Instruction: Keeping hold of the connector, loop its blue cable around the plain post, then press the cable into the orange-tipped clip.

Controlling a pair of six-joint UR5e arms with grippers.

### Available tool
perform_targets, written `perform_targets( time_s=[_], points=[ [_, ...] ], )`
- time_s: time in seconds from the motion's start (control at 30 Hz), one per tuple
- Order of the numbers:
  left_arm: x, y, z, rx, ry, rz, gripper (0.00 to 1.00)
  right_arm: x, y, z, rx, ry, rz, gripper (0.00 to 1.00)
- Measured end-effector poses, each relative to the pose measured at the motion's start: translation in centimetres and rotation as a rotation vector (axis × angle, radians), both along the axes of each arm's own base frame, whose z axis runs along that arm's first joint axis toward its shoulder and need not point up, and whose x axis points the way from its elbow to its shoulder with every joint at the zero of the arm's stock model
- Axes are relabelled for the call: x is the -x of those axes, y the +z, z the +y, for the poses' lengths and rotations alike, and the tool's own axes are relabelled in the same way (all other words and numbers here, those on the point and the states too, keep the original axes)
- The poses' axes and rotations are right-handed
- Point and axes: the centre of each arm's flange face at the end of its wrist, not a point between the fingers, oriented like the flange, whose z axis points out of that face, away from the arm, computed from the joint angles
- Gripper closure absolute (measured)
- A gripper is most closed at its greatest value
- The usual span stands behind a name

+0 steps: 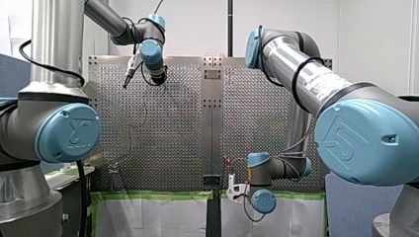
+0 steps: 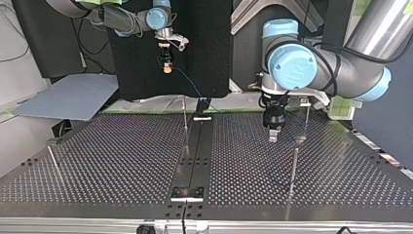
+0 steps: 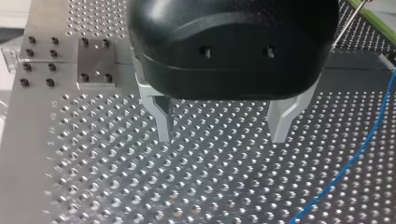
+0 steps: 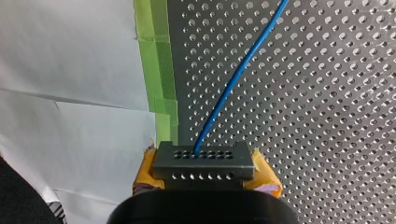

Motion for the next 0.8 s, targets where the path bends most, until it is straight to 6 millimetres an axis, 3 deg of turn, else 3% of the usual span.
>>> perform_targets(
  time_s=[0.3, 0.57, 0.8],
  points=[
    [-0.6, -0.3, -1.6, -0.103, -0.003, -0.007, 0.00, -0.1, 0.0, 0.1, -0.001, 0.002, -0.001, 1.00],
    [-2.1, -3.1, -2.9, -0.179, -0.014, 0.063, 0.00, -0.2, 0.0, 0.1, 0.001, 0.004, -0.003, 1.00],
    [-2.5, -3.9, -3.5, -0.179, -0.027, 0.067, 0.00, -0.2, 0.1, 0.1, 0.003, 0.005, -0.004, 1.00]
  ],
)
